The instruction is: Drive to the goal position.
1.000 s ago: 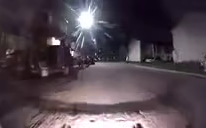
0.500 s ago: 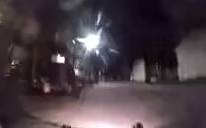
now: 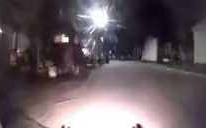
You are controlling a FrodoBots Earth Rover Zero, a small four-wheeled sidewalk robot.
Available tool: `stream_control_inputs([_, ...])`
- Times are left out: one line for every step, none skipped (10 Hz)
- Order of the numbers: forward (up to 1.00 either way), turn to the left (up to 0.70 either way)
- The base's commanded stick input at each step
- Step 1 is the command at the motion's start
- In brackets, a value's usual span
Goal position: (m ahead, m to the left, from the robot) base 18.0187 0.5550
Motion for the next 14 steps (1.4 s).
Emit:
stream_control_inputs([0.85,0.0])
stream_control_inputs([0.85,0.0])
stream_control_inputs([0.85,0.0])
stream_control_inputs([0.85,0.0])
stream_control_inputs([0.85,0.0])
stream_control_inputs([0.85,0.0])
stream_control_inputs([0.85,0.0])
stream_control_inputs([0.85,0.0])
stream_control_inputs([0.85,0.0])
stream_control_inputs([0.85,0.0])
stream_control_inputs([0.85,-0.07])
stream_control_inputs([0.85,-0.25])
stream_control_inputs([0.85,-0.33])
stream_control_inputs([0.85,-0.34])
